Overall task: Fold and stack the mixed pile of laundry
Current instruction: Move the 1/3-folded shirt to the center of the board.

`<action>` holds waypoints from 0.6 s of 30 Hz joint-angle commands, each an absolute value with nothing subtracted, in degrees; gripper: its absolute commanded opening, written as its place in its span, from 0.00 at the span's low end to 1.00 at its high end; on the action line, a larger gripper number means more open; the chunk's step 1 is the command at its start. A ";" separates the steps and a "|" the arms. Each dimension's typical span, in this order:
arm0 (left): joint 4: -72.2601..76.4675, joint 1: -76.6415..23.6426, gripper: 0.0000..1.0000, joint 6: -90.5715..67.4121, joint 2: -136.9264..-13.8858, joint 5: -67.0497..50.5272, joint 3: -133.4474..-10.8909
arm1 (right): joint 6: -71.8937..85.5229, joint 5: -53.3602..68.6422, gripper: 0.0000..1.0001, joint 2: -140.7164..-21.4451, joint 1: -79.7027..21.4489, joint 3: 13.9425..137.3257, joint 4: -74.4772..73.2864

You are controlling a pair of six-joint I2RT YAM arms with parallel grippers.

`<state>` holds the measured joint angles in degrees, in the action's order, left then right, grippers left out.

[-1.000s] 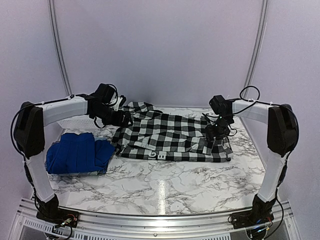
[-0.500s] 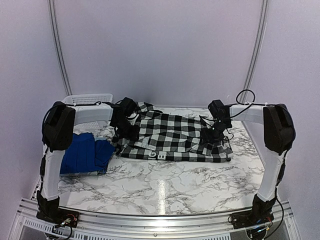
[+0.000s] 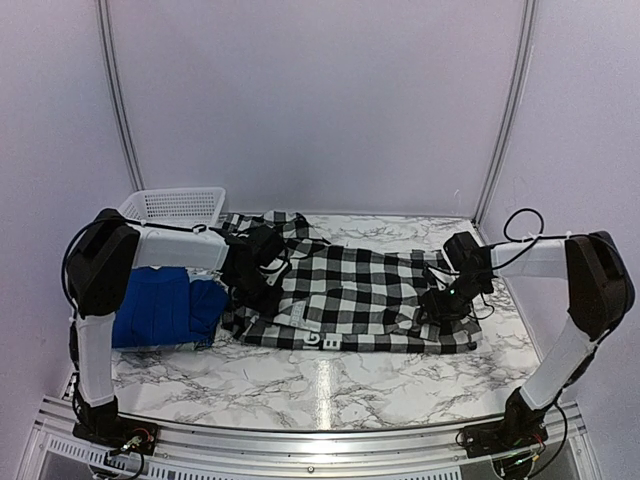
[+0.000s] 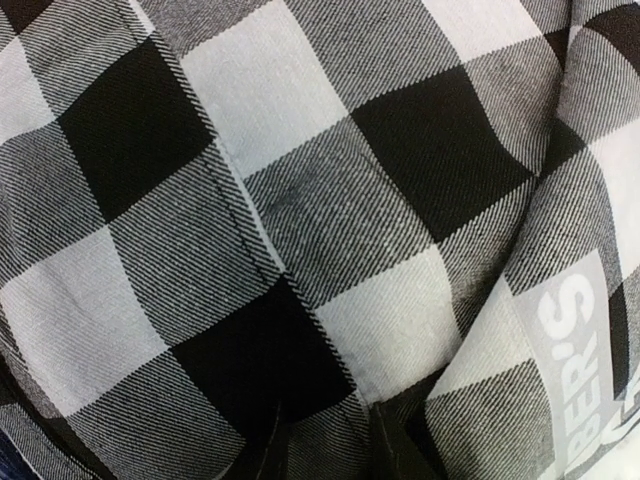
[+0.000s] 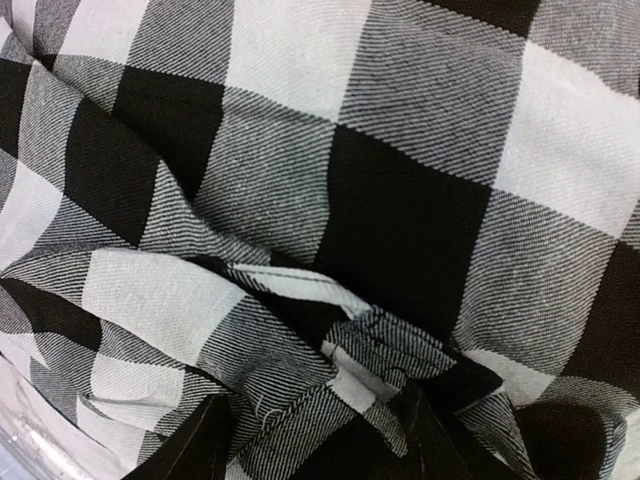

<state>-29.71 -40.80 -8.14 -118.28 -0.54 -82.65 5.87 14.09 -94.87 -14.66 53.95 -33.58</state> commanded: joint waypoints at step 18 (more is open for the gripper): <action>-31.90 -36.64 0.75 -20.18 -101.67 -4.08 -79.13 | 3.81 16.53 0.71 -87.45 -10.48 67.00 -42.15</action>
